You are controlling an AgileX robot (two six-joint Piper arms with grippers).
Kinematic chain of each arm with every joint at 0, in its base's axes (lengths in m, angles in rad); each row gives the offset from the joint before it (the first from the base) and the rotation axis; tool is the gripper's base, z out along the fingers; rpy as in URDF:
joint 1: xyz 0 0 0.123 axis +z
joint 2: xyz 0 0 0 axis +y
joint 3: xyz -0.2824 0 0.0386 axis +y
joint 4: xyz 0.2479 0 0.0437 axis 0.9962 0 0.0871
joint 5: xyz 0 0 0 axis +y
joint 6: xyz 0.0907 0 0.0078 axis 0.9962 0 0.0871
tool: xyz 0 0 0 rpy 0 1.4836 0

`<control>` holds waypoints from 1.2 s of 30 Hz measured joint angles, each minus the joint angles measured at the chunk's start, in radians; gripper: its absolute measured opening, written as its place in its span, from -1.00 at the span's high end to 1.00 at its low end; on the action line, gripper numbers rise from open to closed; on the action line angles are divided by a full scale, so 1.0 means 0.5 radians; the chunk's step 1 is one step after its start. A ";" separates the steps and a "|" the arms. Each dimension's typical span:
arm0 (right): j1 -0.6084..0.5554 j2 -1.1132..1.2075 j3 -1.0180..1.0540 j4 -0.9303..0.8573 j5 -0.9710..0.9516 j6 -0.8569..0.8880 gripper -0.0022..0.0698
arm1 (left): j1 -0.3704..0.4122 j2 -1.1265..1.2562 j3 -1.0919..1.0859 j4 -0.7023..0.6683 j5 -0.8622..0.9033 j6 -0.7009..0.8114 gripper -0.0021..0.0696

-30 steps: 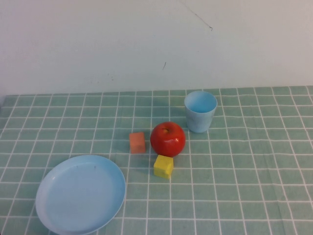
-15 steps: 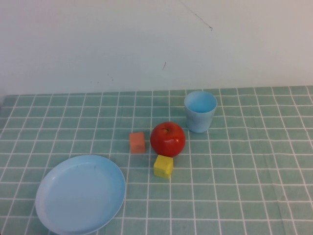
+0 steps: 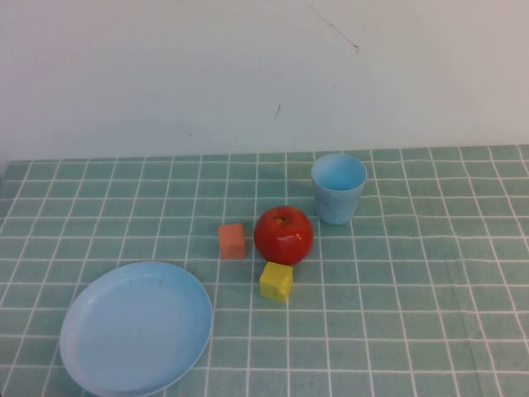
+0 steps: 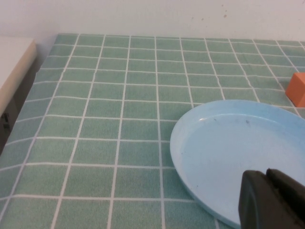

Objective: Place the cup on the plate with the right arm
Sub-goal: Pick up the cup from the table

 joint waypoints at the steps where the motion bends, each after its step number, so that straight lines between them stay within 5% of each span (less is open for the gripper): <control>1: 0.009 0.012 -0.035 0.191 0.069 -0.156 0.95 | 0.000 0.000 0.000 0.000 0.000 0.000 0.95; 9: 0.025 0.198 -0.263 1.947 0.520 -1.823 0.95 | 0.000 0.000 0.000 0.000 0.000 0.000 0.95; 16: 0.053 0.417 -0.427 3.096 0.596 -2.998 0.95 | 0.000 0.000 0.000 0.000 0.000 0.000 0.95; 26: 0.341 0.882 -0.961 3.068 0.672 -3.177 0.88 | 0.000 0.000 0.000 0.000 0.000 0.000 0.95; 33: 0.549 1.143 -1.201 2.992 0.618 -3.130 0.03 | 0.000 0.000 0.000 0.000 0.000 -0.001 0.95; 36: 0.567 1.224 -1.287 2.984 0.559 -3.092 -0.14 | 0.000 0.000 0.000 0.000 0.000 -0.001 0.95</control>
